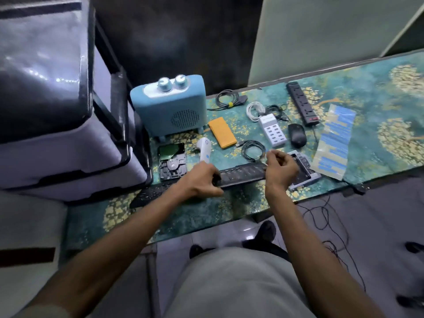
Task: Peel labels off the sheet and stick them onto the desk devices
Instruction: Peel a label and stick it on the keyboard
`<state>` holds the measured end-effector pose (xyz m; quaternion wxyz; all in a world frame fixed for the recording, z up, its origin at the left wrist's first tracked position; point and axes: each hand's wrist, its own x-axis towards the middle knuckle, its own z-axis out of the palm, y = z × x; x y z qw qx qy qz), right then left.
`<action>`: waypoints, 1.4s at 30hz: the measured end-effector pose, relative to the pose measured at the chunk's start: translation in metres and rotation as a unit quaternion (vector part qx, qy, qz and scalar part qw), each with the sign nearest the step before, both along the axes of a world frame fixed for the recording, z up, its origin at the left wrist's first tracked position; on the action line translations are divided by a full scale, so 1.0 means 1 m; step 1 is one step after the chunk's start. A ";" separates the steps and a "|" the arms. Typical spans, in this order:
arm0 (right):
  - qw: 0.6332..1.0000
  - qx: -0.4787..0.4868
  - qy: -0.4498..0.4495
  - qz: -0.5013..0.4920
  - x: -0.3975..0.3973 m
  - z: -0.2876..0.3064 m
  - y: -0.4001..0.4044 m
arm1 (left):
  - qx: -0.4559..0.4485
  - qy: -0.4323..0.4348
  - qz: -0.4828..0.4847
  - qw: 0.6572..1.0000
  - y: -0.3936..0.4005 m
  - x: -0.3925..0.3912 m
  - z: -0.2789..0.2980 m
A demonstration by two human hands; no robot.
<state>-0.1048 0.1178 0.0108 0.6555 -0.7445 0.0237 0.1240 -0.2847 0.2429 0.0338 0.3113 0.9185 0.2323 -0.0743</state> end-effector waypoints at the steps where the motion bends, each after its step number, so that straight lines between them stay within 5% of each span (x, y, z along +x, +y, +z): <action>1: 1.000 0.003 -0.012 -0.017 -0.003 0.004 -0.003 | 0.003 -0.013 0.010 1.000 0.007 0.002 0.007; 6: 0.998 0.000 0.002 -0.055 -0.022 0.008 -0.006 | -0.003 -0.052 0.064 0.997 0.030 0.008 0.031; 17: 0.977 0.001 0.103 0.186 -0.066 -0.013 0.000 | -0.065 -0.059 0.173 0.981 0.079 0.002 0.039; 28: 0.942 -0.072 0.033 0.327 -0.070 -0.021 0.022 | -0.065 -0.024 0.221 0.973 0.084 0.018 0.036; 42: 0.932 -0.174 -0.016 0.319 -0.053 -0.031 0.033 | -0.148 -0.002 0.228 0.962 0.093 0.015 0.037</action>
